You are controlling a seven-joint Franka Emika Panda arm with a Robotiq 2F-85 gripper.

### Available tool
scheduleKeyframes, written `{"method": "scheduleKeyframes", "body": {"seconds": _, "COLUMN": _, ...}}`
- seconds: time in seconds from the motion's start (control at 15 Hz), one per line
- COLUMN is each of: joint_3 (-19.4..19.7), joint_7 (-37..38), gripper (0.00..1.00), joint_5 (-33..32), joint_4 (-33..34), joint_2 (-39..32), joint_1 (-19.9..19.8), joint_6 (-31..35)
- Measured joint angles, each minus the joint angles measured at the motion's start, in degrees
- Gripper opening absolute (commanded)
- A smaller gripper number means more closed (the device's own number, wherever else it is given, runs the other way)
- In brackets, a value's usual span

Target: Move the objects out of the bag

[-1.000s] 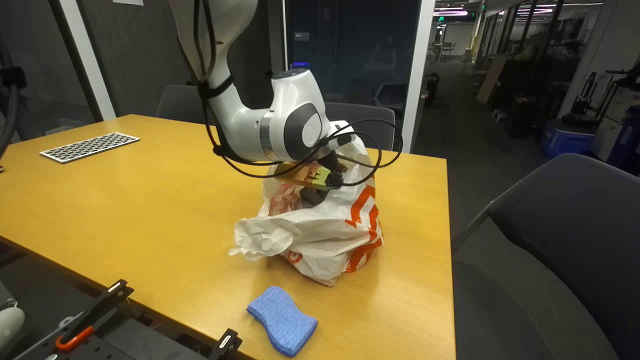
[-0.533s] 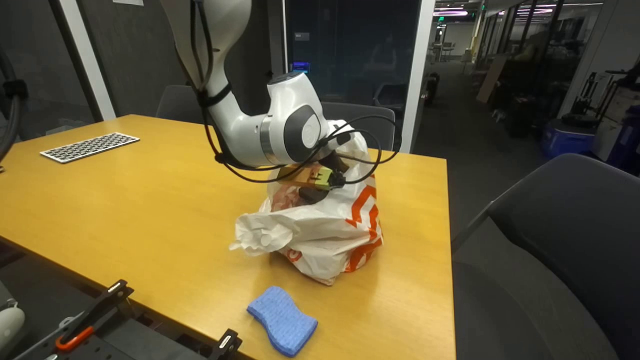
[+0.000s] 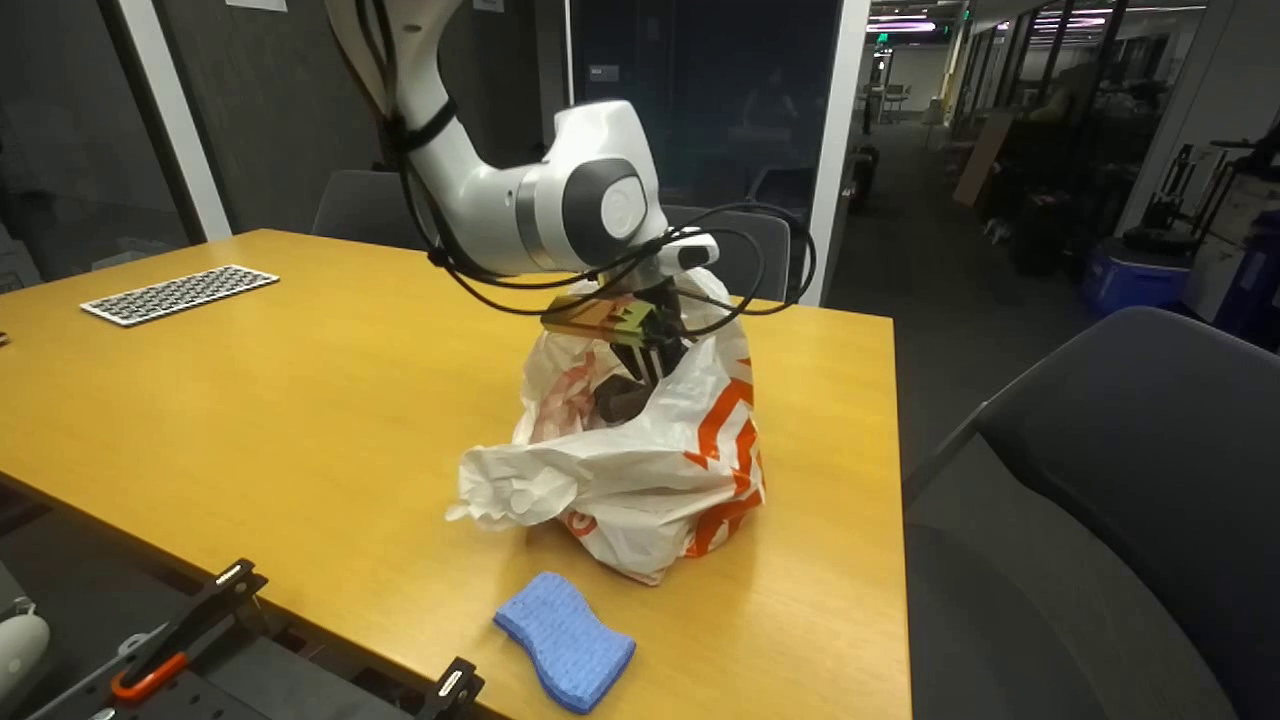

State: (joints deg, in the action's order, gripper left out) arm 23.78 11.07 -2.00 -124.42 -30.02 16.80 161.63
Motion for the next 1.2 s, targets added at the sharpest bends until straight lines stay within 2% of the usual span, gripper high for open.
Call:
{"method": "scheduleKeyframes", "body": {"seconds": 0.13, "joint_3": -2.11, "joint_7": -0.14, "gripper": 0.04, "joint_5": -0.02, "joint_4": -0.7, "joint_2": 5.55, "joint_1": -2.47, "joint_6": -10.2}}
{"method": "scheduleKeyframes", "body": {"seconds": 0.33, "joint_3": -7.48, "joint_7": -2.17, "gripper": 0.04, "joint_5": 0.42, "joint_4": -1.57, "joint_2": 13.91, "joint_1": -8.1, "joint_6": -25.42}}
{"method": "scheduleKeyframes", "body": {"seconds": 0.53, "joint_3": -12.78, "joint_7": -8.23, "gripper": 0.04, "joint_5": 4.39, "joint_4": -1.25, "joint_2": 21.51, "joint_1": -12.8, "joint_6": -39.63}}
{"method": "scheduleKeyframes", "body": {"seconds": 0.67, "joint_3": -15.36, "joint_7": -13.21, "gripper": 0.04, "joint_5": 7.82, "joint_4": -1.25, "joint_2": 25.99, "joint_1": -14.41, "joint_6": -45.2}}
{"method": "scheduleKeyframes", "body": {"seconds": 0.8, "joint_3": -17.35, "joint_7": -17.7, "gripper": 0.04, "joint_5": 10.74, "joint_4": -2.05, "joint_2": 29.39, "joint_1": -14.82, "joint_6": -46.4}}
{"method": "scheduleKeyframes", "body": {"seconds": 0.93, "joint_3": -19.49, "joint_7": -20.88, "gripper": 0.04, "joint_5": 11.46, "joint_4": -4.15, "joint_2": 31.7, "joint_1": -14.73, "joint_6": -43.54}}
{"method": "scheduleKeyframes", "body": {"seconds": 1.2, "joint_3": -23.73, "joint_7": -22.28, "gripper": 0.04, "joint_5": 6.75, "joint_4": -11.24, "joint_2": 32.6, "joint_1": -13.73, "joint_6": -29.74}}
